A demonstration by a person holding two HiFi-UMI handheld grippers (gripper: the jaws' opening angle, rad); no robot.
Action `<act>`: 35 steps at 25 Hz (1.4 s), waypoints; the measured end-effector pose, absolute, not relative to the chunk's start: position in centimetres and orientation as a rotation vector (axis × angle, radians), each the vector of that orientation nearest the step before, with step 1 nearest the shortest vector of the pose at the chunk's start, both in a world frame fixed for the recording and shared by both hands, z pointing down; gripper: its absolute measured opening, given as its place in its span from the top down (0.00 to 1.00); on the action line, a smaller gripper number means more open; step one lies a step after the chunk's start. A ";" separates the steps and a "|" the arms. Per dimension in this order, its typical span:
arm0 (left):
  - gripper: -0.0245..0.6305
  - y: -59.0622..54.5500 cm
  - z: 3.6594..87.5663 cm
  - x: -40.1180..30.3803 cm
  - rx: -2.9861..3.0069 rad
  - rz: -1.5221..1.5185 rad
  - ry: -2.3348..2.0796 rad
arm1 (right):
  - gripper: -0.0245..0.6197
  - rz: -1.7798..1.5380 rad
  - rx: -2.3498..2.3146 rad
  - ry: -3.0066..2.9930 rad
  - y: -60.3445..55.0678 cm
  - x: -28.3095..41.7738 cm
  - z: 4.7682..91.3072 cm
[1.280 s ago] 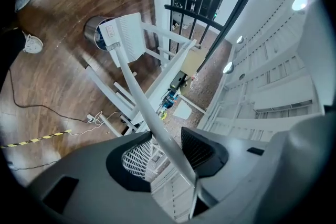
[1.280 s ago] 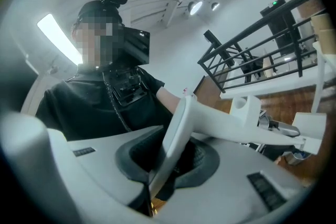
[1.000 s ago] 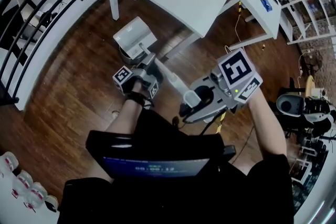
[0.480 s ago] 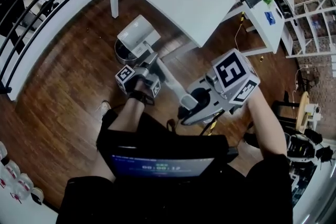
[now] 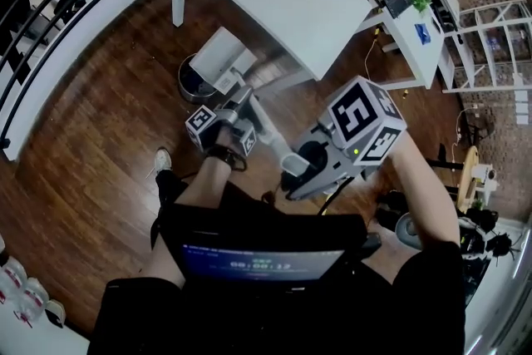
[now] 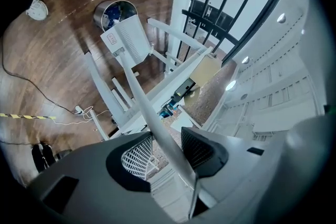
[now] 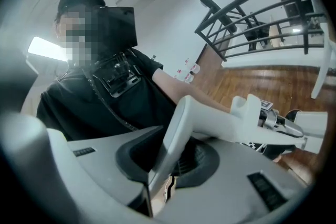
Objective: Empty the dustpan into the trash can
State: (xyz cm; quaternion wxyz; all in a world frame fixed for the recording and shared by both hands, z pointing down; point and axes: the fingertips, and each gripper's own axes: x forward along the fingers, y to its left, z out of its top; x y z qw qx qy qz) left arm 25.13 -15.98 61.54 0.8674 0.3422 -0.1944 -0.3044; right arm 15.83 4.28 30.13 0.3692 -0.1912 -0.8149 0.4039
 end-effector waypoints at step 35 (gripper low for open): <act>0.72 -17.8 65.5 22.8 0.514 -0.647 -0.376 | 0.86 1.126 -0.729 -1.594 0.5 9.3 34.0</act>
